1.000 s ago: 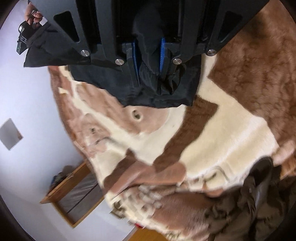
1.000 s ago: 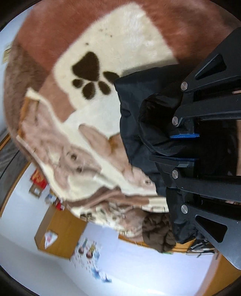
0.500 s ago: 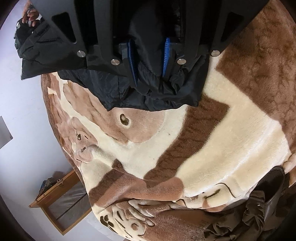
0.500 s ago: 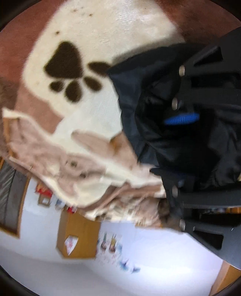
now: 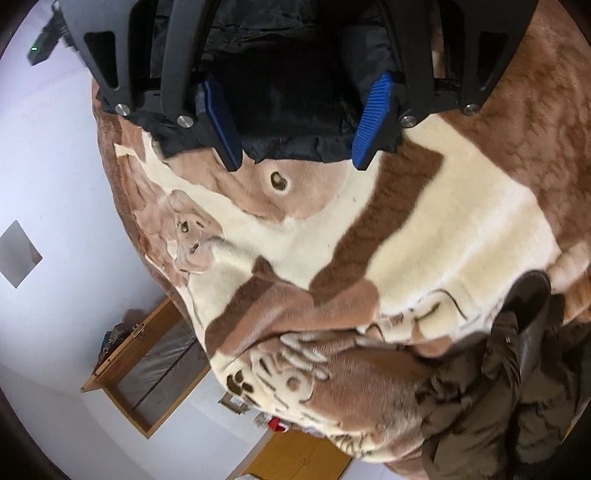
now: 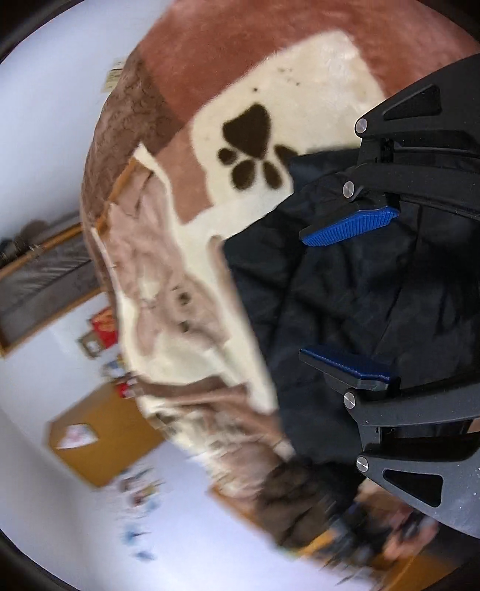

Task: Fold large clothes

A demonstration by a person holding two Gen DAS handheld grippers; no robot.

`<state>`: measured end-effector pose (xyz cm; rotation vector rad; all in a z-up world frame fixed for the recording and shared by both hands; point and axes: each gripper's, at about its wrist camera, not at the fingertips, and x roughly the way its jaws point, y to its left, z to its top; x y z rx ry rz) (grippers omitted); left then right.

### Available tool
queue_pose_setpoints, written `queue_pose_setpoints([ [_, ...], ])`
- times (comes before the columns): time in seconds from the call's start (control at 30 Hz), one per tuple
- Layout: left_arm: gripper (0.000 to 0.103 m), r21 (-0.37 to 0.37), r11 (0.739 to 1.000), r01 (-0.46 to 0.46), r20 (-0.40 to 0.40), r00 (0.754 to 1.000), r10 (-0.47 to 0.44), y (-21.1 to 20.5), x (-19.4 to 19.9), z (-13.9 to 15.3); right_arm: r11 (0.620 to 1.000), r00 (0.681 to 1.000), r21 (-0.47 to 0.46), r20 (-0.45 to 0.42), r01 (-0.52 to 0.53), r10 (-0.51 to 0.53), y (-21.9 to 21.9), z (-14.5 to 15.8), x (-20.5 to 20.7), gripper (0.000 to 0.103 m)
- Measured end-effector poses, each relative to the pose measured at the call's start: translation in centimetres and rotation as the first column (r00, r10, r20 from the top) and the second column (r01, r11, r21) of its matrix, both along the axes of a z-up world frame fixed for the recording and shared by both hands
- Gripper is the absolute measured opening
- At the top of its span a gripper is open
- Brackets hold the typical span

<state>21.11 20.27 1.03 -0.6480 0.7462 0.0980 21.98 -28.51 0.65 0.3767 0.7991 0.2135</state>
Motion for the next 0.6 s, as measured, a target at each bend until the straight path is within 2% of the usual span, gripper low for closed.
queue_pose_setpoints([
  [0.1,0.065,0.054,0.998,0.032,0.041,0.999,-0.034,-0.9,-1.2,1.3,0.999,1.0,-0.023,-0.002,-0.03,0.03,-0.1,-0.5,-0.5,0.057],
  [0.2,0.066,0.084,0.984,0.158,0.032,0.986,-0.161,-3.8,-1.7,1.1,0.994,0.996,-0.069,0.025,-0.087,0.089,1.0,-0.3,-0.9,0.057],
  [0.3,0.066,0.117,0.94,0.322,0.013,0.946,-0.325,-8.4,-1.7,0.0,0.972,0.978,-0.133,0.058,-0.193,0.202,3.3,0.2,-1.5,0.057],
  [0.37,0.066,0.174,0.898,0.405,-0.006,0.912,-0.41,-11.5,-1.3,-1.0,0.955,0.968,-0.181,0.04,-0.236,0.247,4.8,-0.5,-1.2,0.057],
  [0.4,0.066,0.196,0.885,0.423,-0.022,0.904,-0.427,-12.6,-0.9,-1.6,0.953,0.97,-0.19,0.016,-0.235,0.242,5.1,-1.2,-0.6,0.057],
  [0.47,0.066,0.186,0.876,0.445,-0.058,0.895,-0.442,-13.8,0.6,-3.1,0.953,0.975,-0.21,-0.061,-0.22,0.212,5.2,-3.4,1.6,0.057],
  [0.53,0.065,0.215,0.881,0.421,-0.123,0.907,-0.403,-13.9,2.6,-4.8,0.946,0.978,-0.25,-0.091,-0.206,0.189,5.0,-4.6,3.3,0.057],
  [0.6,0.065,0.222,0.895,0.386,-0.144,0.921,-0.361,-13.2,3.9,-5.1,0.945,0.98,-0.262,-0.09,-0.197,0.179,4.8,-4.2,3.9,0.057],
])
